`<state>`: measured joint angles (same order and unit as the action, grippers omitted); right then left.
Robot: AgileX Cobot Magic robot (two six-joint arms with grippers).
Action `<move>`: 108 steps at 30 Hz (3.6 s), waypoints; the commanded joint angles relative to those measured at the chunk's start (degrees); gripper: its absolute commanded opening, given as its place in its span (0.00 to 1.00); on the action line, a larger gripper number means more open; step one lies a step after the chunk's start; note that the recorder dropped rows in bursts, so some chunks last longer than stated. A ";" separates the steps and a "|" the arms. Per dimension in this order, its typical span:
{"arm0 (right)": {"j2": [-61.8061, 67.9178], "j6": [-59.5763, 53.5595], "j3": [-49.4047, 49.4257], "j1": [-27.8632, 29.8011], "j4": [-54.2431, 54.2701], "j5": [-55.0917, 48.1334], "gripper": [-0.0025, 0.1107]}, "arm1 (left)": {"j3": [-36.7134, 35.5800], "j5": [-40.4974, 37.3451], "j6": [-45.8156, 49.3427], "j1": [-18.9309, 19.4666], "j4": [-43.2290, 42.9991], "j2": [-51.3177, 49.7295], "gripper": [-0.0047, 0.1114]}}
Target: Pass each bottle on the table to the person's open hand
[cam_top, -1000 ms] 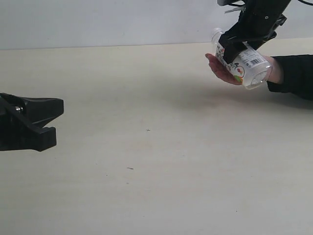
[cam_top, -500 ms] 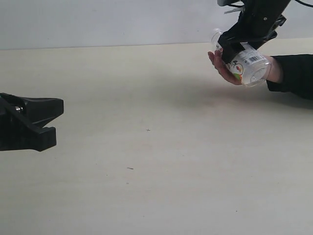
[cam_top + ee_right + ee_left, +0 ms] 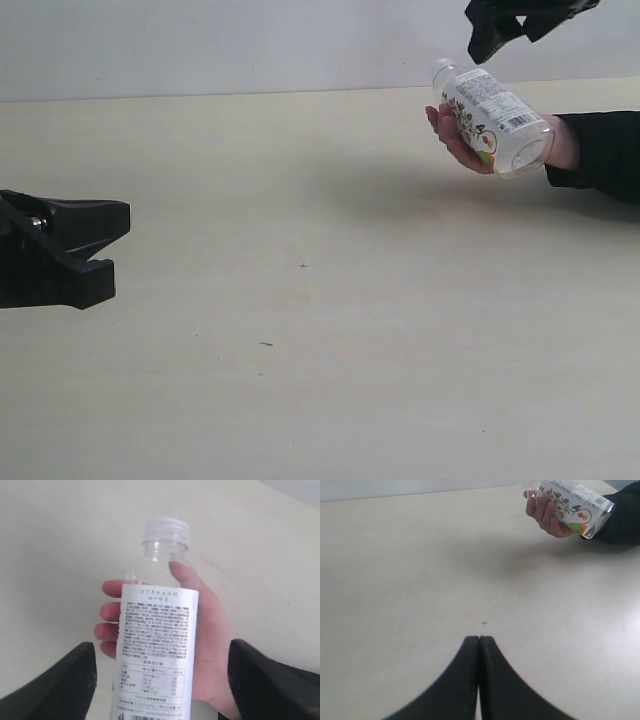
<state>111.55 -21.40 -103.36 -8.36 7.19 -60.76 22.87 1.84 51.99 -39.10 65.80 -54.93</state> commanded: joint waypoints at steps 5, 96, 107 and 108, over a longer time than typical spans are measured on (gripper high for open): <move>-5.88 -0.34 -0.54 0.03 11.35 -6.18 0.55 | -0.24 -0.25 -0.05 0.10 -0.37 0.29 0.06; -22.76 -3.50 62.61 0.03 16.74 46.51 0.02 | -0.24 -0.25 -0.05 0.10 -0.37 0.29 0.06; -22.76 -3.50 62.50 0.03 16.74 47.08 0.02 | -0.24 -0.25 -0.05 0.10 -0.37 0.29 0.06; -22.76 -3.50 62.50 0.03 16.74 47.08 0.02 | -0.24 -0.25 -0.05 0.10 -0.37 0.29 0.06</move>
<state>89.20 -24.93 -40.99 -8.36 24.25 -14.37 22.87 1.84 51.99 -39.10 65.69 -54.93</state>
